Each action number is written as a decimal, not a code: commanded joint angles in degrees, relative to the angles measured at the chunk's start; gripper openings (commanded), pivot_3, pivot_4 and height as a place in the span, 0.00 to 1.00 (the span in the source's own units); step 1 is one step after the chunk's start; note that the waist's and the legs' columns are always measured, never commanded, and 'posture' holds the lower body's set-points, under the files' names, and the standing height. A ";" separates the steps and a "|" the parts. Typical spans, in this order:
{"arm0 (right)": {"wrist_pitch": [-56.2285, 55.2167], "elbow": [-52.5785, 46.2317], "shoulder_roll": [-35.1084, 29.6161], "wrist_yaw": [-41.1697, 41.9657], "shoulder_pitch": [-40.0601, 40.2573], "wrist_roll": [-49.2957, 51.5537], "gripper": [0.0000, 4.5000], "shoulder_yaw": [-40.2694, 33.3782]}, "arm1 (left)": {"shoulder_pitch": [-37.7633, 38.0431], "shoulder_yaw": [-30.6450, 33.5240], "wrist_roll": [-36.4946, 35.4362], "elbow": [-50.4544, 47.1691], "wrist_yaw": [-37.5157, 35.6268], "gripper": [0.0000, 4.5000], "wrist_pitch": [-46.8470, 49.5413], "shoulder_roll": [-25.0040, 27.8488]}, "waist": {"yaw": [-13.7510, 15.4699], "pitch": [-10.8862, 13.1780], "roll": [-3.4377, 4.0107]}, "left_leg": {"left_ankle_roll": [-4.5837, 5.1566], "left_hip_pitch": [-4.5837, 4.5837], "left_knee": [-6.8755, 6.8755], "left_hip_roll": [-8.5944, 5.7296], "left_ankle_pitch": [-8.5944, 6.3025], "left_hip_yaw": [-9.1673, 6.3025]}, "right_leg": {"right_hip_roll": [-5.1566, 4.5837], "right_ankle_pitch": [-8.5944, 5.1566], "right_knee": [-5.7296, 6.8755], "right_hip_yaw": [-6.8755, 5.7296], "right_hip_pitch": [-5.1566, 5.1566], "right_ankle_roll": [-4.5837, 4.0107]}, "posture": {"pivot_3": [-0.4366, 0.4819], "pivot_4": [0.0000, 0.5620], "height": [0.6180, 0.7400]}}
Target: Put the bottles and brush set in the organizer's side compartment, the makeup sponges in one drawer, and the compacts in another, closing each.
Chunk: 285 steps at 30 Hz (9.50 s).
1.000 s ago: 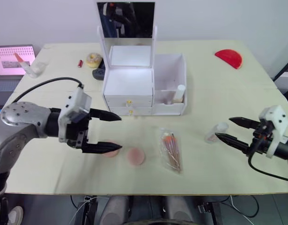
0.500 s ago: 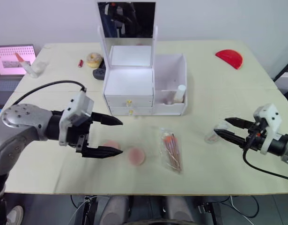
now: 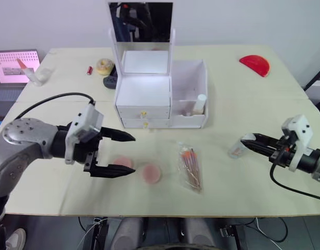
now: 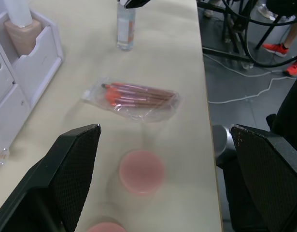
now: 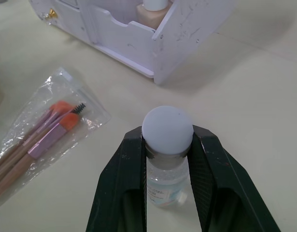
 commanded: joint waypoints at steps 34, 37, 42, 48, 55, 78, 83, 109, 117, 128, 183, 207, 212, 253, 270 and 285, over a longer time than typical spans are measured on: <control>-0.77 37.06 9.57 11.97 -68.25 -13.40 0.15 40.90 | -11.80 6.56 -4.48 4.96 9.54 1.00 4.42 -0.81 | -0.53 0.07 0.02 | -0.45 -0.31 0.05 0.01 0.26 0.03 | 0.04 0.03 0.22 0.04 -0.54 -0.03 | 0.48 0.27 1.00; -2.66 38.53 11.15 12.66 -67.90 -15.98 0.15 41.69 | -12.53 6.74 -4.97 5.01 10.18 1.00 4.79 -0.69 | -0.49 0.07 0.02 | -0.48 -0.31 0.06 0.01 0.28 0.03 | 0.04 0.03 0.28 0.05 -0.56 -0.03 | 0.48 0.27 1.00; -5.74 40.80 13.53 13.55 -67.76 -19.67 0.15 43.04 | -12.48 6.63 -5.06 4.90 10.63 1.00 4.80 -0.57 | -0.53 0.07 0.02 | -0.51 -0.31 0.06 0.00 0.30 0.03 | 0.05 0.03 0.36 0.07 -0.60 -0.04 | 0.48 0.27 1.00; -9.30 43.77 16.48 14.00 -67.56 -23.99 0.15 44.43 | -12.44 6.59 -5.38 4.86 11.15 1.00 4.81 -0.59 | -0.54 0.07 0.02 | -0.53 -0.31 0.06 0.00 0.31 0.04 | 0.05 0.03 0.43 0.10 -0.65 -0.04 | 0.48 0.27 1.00; -12.16 45.93 17.95 14.97 -66.44 -28.38 0.15 46.02 | -12.61 6.50 -5.60 4.77 11.42 1.00 4.99 -0.54 | -0.53 0.06 0.01 | -0.55 -0.31 0.07 -0.01 0.32 0.06 | 0.05 0.03 0.50 0.14 -0.68 -0.04 | 0.48 0.27 1.00; 2.27 27.13 12.71 17.57 -66.69 -22.38 0.99 37.05 | -12.96 5.09 -4.03 7.94 10.91 1.00 4.46 -1.16 | -0.39 0.05 -0.01 | -0.58 -0.31 0.06 -0.02 0.33 0.06 | 0.06 0.03 0.53 0.18 -0.71 -0.05 | 0.48 0.27 1.00; 12.08 15.32 3.43 17.68 -60.62 -13.09 0.99 24.33 | -3.80 8.82 3.34 15.73 6.78 1.00 -1.27 2.50 | -0.20 0.05 -0.02 | -0.54 -0.32 -0.03 -0.02 0.31 0.06 | 0.06 0.02 0.52 0.19 -0.75 -0.05 | 0.48 0.27 1.00; -4.89 6.91 8.02 12.54 18.38 -8.67 0.99 -32.41 | 6.40 21.41 28.13 85.83 6.06 1.00 -48.15 6.75 | -0.04 -0.05 -0.15 | -0.12 0.47 -0.23 0.02 0.04 0.18 | -0.24 0.01 0.18 0.28 0.09 -0.04 | 0.48 0.27 1.00; -1.80 0.10 7.04 8.00 18.17 -4.35 0.99 -28.67 | 12.74 21.05 25.29 68.15 3.03 1.00 -44.00 2.70 | 0.11 -0.09 -0.18 | -0.10 0.48 -0.24 0.03 0.02 0.15 | -0.32 0.01 0.07 0.30 0.18 -0.06 | 0.48 0.27 1.00; 8.94 -15.74 -2.07 -0.61 0.93 9.35 0.99 -9.85 | 17.31 12.97 12.80 19.01 1.90 1.00 -21.46 -1.56 | -0.06 -0.10 -0.18 | -0.03 0.43 -0.23 0.08 -0.02 0.16 | -0.29 0.01 -0.17 0.30 0.24 -0.07 | 0.48 0.27 1.00; 51.54 7.89 9.62 -17.98 -27.50 22.90 1.00 16.98 | -9.09 -37.39 38.98 27.52 6.35 0.02 -26.21 -37.71 | 1.39 -0.07 -0.21 | 0.05 0.15 0.01 -0.03 -0.03 -0.06 | 0.00 0.07 -0.23 -0.02 0.26 0.03 | 0.48 0.27 1.00; 51.16 12.17 13.56 -23.64 -28.31 22.02 0.01 20.69 | -9.37 -37.87 42.56 29.39 4.80 0.00 -29.09 -37.70 | 0.88 -0.09 -0.18 | 0.05 0.30 0.02 -0.02 -0.03 -0.06 | 0.05 0.08 -0.17 -0.02 0.35 0.05 | 0.48 0.27 1.00; 51.01 11.79 13.91 -23.31 -28.11 20.91 0.01 20.39 | -9.34 -37.66 42.62 29.56 4.80 0.00 -29.23 -37.61 | 0.87 -0.09 -0.18 | 0.05 0.30 0.02 -0.02 -0.03 -0.06 | 0.05 0.09 -0.17 -0.02 0.35 0.05 | 0.48 0.27 1.00; 48.97 12.76 13.24 -22.49 -28.00 11.63 0.32 23.46 | -10.39 -38.58 45.53 32.42 5.66 0.00 -30.50 -39.02 | 1.06 -0.40 -0.44 | 0.07 0.65 -0.06 -0.01 -0.04 -0.08 | 0.06 0.08 -0.23 -0.02 0.68 0.05 | 0.48 0.27 1.00; 50.16 12.92 14.57 -22.09 -30.57 10.33 0.00 17.28 | -10.77 -34.77 41.55 31.10 4.82 0.12 -28.02 -39.55 | 1.18 -0.38 -0.42 | 0.07 0.56 -0.09 -0.01 -0.04 -0.08 | 0.05 0.08 -0.25 -0.02 0.58 0.05 | 0.48 0.27 1.00; 51.69 1.86 12.82 -26.58 -31.29 22.01 0.00 5.97 | -6.96 -17.11 18.29 13.69 -1.08 0.98 -9.42 -27.97 | 0.73 -0.31 -0.34 | 0.07 0.19 -0.09 -0.01 -0.04 -0.09 | 0.05 0.08 -0.23 0.00 0.22 0.05 | 0.48 0.27 1.00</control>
